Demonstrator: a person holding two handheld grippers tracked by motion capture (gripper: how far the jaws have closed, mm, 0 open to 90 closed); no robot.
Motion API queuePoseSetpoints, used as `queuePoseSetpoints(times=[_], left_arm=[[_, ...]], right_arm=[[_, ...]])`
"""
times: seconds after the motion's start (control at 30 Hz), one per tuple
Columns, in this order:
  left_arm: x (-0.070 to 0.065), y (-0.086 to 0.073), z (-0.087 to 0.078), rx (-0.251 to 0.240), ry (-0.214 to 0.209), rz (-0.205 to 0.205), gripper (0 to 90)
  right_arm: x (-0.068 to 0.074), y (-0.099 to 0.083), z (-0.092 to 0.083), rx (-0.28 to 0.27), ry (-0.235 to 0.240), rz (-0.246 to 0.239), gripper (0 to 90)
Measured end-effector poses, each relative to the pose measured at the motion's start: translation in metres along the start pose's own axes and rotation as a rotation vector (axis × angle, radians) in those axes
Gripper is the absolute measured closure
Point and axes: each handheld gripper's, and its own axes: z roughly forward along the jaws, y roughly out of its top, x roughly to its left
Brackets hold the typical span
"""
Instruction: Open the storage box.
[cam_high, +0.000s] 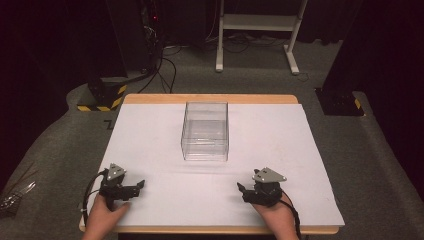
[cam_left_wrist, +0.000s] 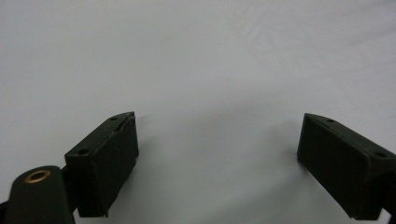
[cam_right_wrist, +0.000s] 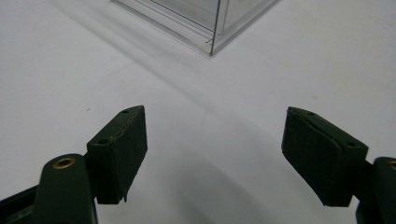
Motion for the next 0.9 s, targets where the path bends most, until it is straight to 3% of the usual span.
queuePoseSetpoints(times=[0.6, 0.9], left_arm=[[0.000, 0.000, 0.000, 0.000, 0.000, 0.000, 12.7], [0.000, 0.000, 0.000, 0.001, -0.001, -0.001, 12.7]], right_arm=[[0.021, 0.005, 0.005, -0.018, 0.056, -0.033, 24.8], [0.024, 0.014, 0.005, -0.041, 0.092, 0.024, 25.3]])
